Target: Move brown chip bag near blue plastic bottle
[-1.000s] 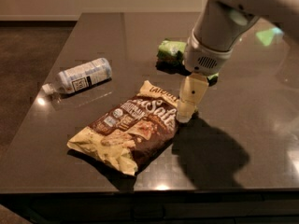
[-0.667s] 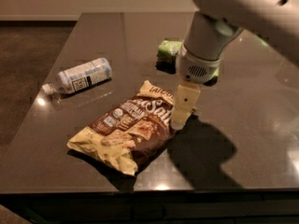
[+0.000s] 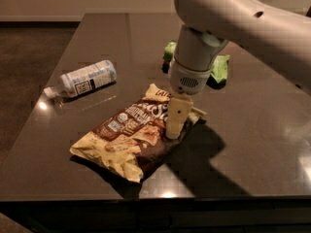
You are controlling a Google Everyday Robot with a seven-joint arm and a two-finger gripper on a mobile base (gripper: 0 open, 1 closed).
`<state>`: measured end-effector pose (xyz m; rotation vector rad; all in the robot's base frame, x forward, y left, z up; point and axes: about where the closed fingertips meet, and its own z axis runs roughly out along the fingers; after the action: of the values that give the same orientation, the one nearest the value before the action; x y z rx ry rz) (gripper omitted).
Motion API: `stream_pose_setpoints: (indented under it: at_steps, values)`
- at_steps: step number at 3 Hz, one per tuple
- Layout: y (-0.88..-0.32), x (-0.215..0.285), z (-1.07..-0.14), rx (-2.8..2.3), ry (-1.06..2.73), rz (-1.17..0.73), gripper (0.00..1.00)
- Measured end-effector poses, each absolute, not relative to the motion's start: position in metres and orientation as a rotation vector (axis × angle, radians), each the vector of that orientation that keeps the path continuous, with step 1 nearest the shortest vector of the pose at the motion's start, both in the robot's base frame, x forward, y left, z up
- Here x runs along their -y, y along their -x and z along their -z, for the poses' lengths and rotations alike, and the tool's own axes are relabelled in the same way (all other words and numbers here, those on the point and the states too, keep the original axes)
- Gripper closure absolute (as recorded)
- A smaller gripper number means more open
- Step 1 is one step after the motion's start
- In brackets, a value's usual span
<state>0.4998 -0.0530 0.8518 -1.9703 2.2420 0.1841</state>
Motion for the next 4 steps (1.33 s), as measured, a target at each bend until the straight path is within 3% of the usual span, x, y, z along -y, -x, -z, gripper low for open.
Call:
stream_pose_setpoints:
  at_steps: [3, 4]
  values:
    - [-0.509, 0.024, -0.866, -2.212, 1.994, -0.253, 0.85]
    - [-0.52, 0.007, -0.882, -2.19, 1.984, -0.282, 1.0]
